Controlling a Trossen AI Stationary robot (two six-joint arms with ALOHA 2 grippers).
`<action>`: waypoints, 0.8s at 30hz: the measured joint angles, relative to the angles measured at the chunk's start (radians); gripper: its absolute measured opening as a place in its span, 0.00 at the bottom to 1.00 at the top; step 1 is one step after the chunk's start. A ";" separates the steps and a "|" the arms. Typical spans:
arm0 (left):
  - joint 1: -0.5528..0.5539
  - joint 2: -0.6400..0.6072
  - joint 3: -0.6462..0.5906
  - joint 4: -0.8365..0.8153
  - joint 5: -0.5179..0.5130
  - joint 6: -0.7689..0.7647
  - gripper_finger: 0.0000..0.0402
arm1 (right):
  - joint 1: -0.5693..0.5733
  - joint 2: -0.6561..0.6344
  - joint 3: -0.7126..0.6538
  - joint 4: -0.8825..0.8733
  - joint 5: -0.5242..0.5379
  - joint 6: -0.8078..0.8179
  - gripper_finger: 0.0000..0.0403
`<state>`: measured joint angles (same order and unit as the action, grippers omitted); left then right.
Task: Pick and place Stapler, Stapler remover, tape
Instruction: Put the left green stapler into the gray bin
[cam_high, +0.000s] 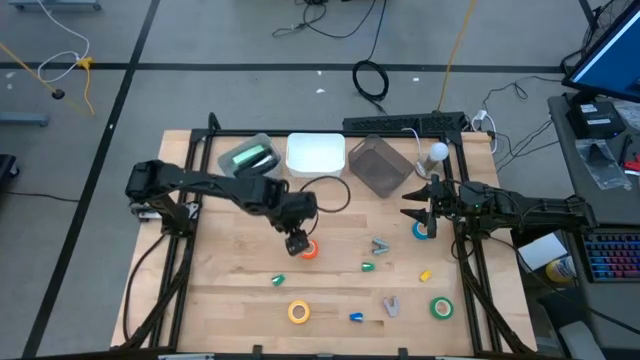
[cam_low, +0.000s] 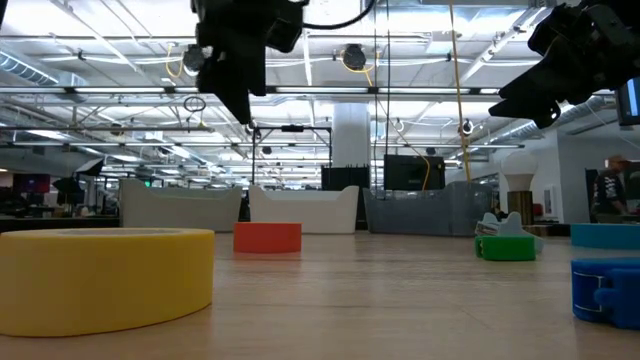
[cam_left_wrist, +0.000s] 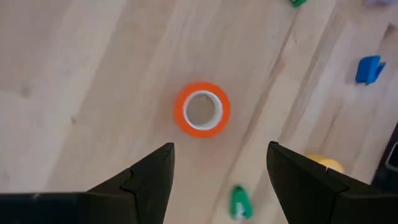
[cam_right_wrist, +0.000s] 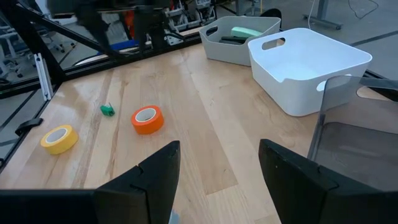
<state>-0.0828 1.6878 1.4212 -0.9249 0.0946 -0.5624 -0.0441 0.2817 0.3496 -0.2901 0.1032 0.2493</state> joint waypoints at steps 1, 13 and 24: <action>-0.015 0.000 0.000 -0.001 -0.014 -0.047 0.63 | 0.000 0.000 0.000 0.000 0.000 0.000 0.52; -0.180 0.001 -0.046 -0.008 -0.054 -0.476 0.63 | 0.000 0.000 0.000 0.000 0.000 -0.001 0.52; -0.315 0.001 -0.174 0.035 -0.103 -0.606 0.63 | 0.000 0.000 0.000 0.000 0.000 -0.003 0.52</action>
<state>-0.3979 1.6890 1.2467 -0.8902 -0.0082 -1.1686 -0.0441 0.2816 0.3496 -0.2901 0.1034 0.2462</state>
